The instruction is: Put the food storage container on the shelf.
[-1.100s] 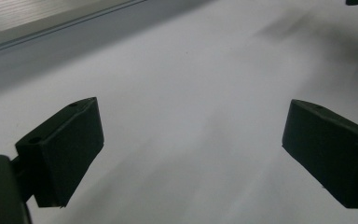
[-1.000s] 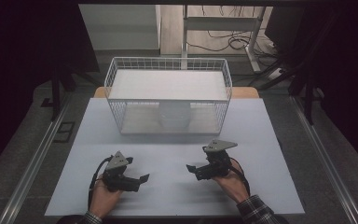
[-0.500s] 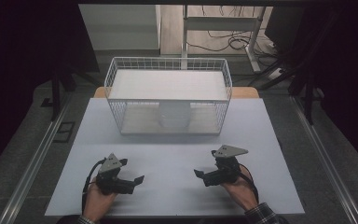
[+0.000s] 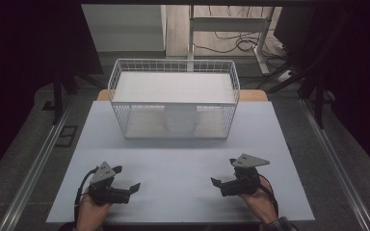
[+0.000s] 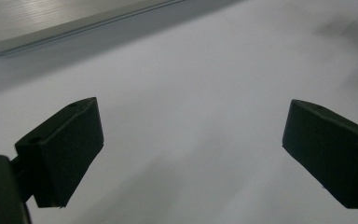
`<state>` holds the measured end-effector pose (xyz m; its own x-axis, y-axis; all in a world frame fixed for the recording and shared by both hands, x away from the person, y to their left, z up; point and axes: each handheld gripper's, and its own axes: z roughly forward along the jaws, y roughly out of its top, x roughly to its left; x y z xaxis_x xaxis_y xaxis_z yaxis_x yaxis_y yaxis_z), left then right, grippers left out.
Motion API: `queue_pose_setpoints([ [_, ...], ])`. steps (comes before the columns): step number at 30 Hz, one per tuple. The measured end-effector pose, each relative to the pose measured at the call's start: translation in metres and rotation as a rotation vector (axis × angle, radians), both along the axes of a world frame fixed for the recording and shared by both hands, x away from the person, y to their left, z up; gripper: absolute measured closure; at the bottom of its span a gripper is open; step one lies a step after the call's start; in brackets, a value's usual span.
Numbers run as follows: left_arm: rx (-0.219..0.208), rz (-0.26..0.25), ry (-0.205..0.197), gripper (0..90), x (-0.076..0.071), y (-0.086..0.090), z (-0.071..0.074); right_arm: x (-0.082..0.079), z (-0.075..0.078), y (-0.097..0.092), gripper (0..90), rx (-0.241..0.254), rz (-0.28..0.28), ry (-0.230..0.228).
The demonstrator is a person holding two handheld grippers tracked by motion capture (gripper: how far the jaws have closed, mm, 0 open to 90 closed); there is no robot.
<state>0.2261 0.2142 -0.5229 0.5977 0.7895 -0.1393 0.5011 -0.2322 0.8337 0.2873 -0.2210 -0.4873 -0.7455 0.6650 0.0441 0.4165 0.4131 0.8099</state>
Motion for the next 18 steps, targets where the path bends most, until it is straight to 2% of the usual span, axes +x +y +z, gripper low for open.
queue_pose_setpoints([
  [10, -0.01, 0.037, -0.007, 4.7, -0.01, 0.014, 0.001, -0.01, 0.001, -0.022, 0.0, -0.005, -0.059, -0.004],
  [18, -0.027, 0.073, -0.019, 4.2, -0.019, 0.026, 0.002, -0.02, 0.001, -0.044, 0.0, -0.016, -0.122, -0.024],
])
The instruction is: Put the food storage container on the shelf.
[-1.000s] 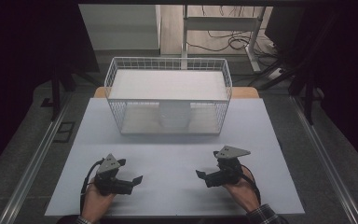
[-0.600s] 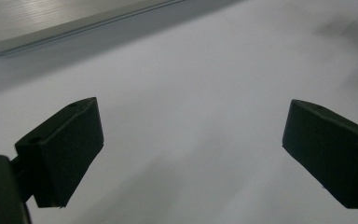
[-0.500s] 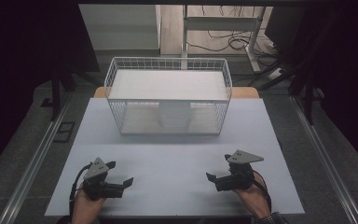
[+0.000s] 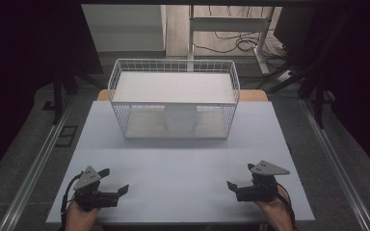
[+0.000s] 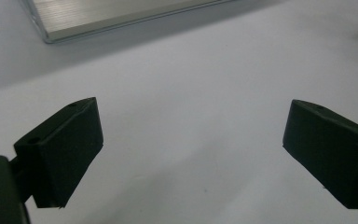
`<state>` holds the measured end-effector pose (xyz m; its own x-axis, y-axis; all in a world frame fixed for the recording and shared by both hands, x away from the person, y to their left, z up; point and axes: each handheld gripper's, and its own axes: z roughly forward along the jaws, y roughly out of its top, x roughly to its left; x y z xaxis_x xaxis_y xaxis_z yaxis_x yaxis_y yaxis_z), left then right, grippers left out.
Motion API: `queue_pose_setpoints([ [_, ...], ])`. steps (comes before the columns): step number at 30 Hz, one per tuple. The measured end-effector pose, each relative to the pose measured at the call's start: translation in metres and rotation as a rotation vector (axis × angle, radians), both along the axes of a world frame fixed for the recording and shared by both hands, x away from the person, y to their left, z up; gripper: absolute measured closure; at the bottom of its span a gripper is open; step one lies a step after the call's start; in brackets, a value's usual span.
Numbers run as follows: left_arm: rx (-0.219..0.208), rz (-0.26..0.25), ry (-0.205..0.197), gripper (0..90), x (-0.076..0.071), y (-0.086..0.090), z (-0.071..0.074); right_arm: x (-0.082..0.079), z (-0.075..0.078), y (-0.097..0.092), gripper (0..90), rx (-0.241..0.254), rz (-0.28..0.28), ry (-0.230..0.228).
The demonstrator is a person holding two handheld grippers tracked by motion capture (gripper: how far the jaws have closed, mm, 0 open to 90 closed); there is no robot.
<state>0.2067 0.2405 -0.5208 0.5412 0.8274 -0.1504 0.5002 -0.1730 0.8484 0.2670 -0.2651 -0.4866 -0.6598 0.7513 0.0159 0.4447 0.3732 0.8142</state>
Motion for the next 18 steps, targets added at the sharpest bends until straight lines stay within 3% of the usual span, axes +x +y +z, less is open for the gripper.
queue_pose_setpoints([
  [9, -0.028, 0.017, -0.013, 2.4, -0.009, 0.01, 0.0, -0.013, -0.002, -0.027, 0.0, 0.014, -0.076, 0.01],
  [18, -0.027, 0.034, 0.007, 1.8, -0.013, 0.017, -0.002, -0.024, -0.007, -0.047, 0.0, 0.011, -0.123, 0.031],
])
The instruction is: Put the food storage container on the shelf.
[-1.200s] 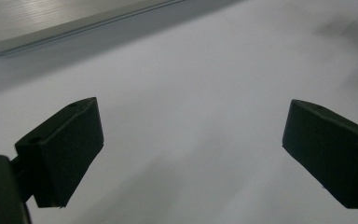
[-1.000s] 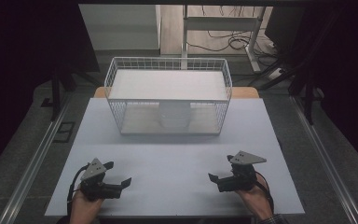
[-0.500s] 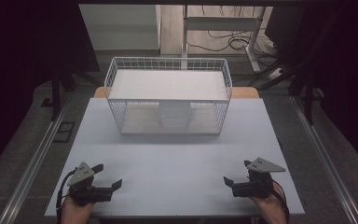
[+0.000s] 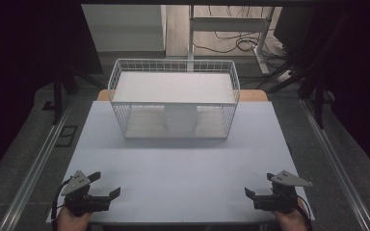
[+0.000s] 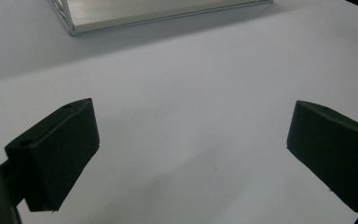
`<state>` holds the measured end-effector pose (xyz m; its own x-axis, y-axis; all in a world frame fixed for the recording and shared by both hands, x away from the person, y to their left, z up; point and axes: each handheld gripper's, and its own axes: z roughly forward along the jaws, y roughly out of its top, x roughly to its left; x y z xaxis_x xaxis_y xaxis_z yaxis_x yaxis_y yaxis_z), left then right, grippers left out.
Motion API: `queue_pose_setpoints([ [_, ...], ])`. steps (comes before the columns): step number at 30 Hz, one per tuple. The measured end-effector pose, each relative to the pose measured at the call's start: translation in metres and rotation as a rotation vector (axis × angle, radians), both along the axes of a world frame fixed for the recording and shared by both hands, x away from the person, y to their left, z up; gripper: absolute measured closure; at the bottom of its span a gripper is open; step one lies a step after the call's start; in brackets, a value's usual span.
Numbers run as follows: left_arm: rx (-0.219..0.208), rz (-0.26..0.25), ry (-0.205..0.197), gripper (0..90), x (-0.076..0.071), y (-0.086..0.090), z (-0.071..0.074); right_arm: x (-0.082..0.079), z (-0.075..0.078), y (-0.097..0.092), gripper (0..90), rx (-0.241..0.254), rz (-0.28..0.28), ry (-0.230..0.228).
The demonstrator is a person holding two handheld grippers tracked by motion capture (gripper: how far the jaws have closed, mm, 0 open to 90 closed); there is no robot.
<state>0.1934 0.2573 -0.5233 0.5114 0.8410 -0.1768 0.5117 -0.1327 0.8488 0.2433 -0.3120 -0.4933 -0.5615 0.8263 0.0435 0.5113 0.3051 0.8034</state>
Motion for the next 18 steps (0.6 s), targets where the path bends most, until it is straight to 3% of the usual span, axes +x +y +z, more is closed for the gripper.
queue_pose_setpoints([
  [12, -0.001, -0.001, 0.041, 2.2, 0.0028, 0.0001, -0.0038, -0.0016, -0.0042, -0.0047, 0.0, -0.007, 0.001, 0.047],
  [18, 0.015, -0.006, 0.044, 3.0, 0.0037, -0.0021, -0.0037, -0.0002, -0.006, 0.0012, 1.5, -0.067, 0.028, 0.064],
])
